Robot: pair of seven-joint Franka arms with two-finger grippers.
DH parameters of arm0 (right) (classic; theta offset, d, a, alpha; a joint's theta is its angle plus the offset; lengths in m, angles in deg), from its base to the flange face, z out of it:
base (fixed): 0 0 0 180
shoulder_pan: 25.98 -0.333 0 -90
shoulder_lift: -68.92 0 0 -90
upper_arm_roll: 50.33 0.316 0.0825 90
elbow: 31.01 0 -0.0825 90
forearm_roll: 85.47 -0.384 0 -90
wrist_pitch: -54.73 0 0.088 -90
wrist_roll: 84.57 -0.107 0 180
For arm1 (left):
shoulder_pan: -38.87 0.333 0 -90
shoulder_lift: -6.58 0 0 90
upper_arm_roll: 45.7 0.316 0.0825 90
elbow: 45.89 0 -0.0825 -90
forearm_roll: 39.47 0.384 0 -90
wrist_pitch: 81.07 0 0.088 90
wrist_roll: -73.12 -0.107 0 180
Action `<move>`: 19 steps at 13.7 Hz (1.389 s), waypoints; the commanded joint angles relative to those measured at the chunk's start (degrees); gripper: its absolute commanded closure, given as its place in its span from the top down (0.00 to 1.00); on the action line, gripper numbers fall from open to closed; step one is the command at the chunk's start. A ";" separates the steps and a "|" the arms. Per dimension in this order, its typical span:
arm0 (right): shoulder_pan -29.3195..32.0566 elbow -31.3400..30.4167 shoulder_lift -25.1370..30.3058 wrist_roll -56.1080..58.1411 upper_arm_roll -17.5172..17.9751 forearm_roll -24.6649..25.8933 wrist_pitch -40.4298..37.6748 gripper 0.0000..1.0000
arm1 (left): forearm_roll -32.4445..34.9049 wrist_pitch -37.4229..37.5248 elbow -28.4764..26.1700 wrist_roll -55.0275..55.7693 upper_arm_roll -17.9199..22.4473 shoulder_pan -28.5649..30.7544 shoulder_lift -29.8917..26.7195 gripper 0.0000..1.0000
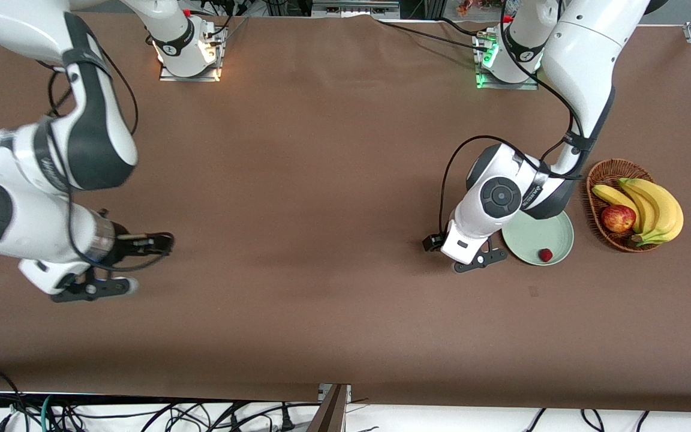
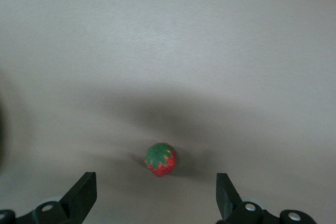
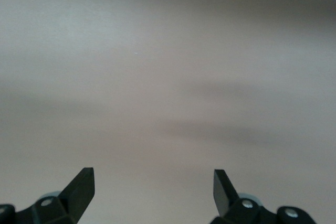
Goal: Collect all strawberries into plate
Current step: 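Grasp the third strawberry with the left gripper while the right arm retracts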
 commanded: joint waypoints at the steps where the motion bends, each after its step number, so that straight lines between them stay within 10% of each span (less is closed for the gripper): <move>1: 2.30 -10.85 10.81 1.71 -0.34 0.98 0.28 1.00 | 3.32 -3.39 -2.51 6.79 0.53 -0.57 -0.05 1.00; 11: 7.23 -28.36 29.56 2.33 -0.43 0.28 -4.56 1.00 | 7.02 -13.78 -9.56 13.40 0.45 -0.48 0.39 1.00; 19: 7.85 -28.63 32.55 4.60 -4.91 -0.16 -5.79 1.00 | 7.10 -17.11 -10.44 13.40 0.53 -0.30 1.00 0.62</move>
